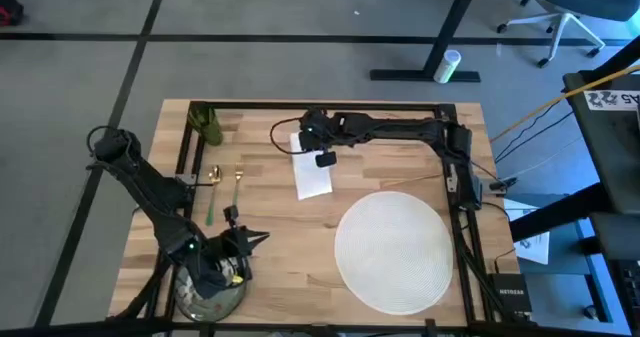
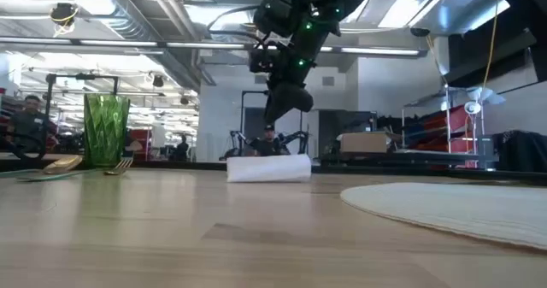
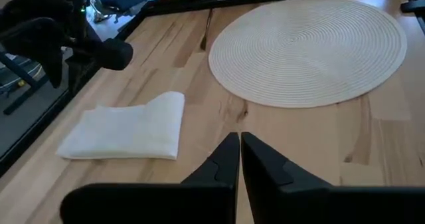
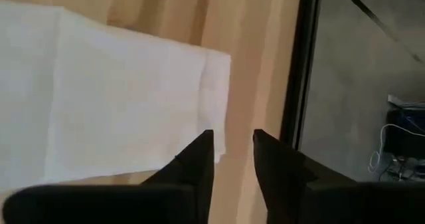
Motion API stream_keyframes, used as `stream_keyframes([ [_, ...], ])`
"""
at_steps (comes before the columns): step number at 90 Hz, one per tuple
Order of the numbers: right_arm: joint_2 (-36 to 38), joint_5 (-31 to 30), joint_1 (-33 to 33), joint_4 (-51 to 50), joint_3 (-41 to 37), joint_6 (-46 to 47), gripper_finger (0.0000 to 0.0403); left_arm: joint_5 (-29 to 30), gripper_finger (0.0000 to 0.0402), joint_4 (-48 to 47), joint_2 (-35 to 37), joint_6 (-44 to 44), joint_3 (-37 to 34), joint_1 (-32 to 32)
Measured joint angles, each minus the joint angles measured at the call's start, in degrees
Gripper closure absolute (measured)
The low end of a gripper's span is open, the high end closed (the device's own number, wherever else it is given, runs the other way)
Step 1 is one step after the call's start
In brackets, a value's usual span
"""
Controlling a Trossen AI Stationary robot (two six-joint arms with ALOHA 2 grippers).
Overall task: Set table place
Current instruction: Fold the white table napkin
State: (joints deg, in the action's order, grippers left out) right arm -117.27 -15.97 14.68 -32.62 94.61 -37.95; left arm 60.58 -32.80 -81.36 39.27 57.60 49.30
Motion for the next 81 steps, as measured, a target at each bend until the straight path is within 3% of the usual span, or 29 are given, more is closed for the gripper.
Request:
stream_keyframes([
  [19,-0.93,12.24,0.46,1.27,0.14,0.0,0.0334,-0.11,0.0402,-0.02,0.0,0.33,0.0,-1.43],
  [38,-4.45,17.02,2.26,2.04,0.09,0.36,0.0365,-3.91,0.0402,-0.04,0.0,-0.26,0.0,-3.87],
  [68,-5.11,18.72,5.63,-1.84,0.04,1.68,0.0263,-4.54,0.0402,-0.19,-0.13,-0.64,0.0,-4.85],
  [81,-6.87,18.64,7.93,-2.74,-0.02,1.7,0.0242,-4.72,0.0402,-0.62,-0.13,-0.37,0.0,-4.85],
])
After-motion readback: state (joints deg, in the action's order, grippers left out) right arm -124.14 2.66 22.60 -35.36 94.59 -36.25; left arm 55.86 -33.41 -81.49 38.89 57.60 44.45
